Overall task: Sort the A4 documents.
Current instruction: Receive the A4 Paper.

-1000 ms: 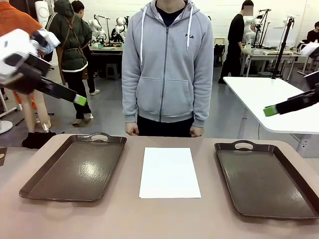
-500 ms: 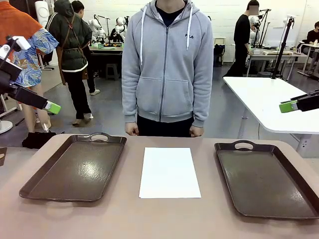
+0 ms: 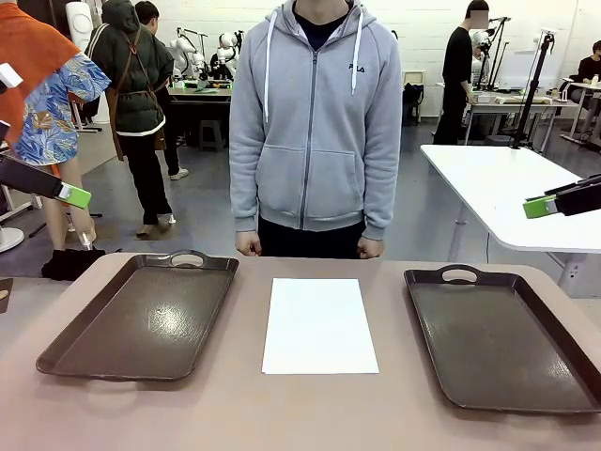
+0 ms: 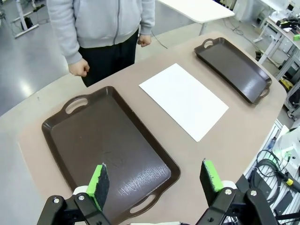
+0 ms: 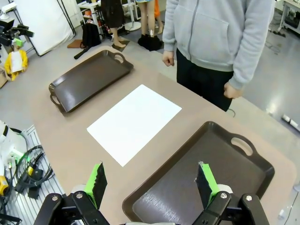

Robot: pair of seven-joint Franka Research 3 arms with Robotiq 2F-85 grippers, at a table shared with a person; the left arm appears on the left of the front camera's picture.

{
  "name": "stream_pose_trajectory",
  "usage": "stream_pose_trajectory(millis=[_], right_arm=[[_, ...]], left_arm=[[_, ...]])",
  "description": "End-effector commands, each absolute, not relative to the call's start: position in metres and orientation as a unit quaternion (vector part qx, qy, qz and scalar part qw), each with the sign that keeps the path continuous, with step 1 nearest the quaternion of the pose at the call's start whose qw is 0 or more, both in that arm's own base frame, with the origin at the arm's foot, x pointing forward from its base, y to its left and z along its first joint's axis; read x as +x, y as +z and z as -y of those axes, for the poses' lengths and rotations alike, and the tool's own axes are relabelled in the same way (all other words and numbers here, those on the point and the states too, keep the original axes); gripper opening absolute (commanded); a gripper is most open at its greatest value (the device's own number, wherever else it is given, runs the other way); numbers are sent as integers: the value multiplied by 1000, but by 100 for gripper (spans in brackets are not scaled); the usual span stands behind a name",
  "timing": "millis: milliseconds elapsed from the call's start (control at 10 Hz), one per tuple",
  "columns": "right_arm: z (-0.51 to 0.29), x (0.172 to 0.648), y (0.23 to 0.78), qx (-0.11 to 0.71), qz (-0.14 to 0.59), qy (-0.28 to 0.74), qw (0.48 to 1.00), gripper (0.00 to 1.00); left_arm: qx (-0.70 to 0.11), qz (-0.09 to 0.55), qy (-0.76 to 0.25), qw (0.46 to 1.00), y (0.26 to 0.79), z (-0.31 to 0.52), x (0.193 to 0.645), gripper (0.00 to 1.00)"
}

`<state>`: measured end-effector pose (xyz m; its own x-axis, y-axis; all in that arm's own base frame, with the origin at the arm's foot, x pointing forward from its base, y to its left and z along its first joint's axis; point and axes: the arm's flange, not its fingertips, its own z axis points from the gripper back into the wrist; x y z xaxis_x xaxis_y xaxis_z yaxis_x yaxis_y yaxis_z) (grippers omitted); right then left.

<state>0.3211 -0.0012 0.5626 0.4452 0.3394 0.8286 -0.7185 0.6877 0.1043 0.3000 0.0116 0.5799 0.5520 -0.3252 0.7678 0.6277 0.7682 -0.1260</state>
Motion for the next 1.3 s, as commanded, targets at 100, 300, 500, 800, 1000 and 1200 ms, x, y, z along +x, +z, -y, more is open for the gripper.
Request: stream_pose_trajectory(millis=[100,300,500,800,1000,1200], right_arm=[[-9,302,518,225,415,332,817,100],[-10,305,516,227,409,333,819,100],[-7,306,517,228,409,328,820,100],[-6,310,516,231,403,326,824,100],[-7,313,517,240,405,323,821,100],[-2,330,550,222,398,324,829,100]], left_arm=[[-225,384,-292,847,490,5,242,100],[-243,378,-300,841,490,-1,243,100],[-246,376,-305,840,490,-1,245,100],[-246,374,-307,840,490,0,248,100],[-246,369,-291,848,493,-4,251,100],[-240,366,-297,849,567,-20,299,100]])
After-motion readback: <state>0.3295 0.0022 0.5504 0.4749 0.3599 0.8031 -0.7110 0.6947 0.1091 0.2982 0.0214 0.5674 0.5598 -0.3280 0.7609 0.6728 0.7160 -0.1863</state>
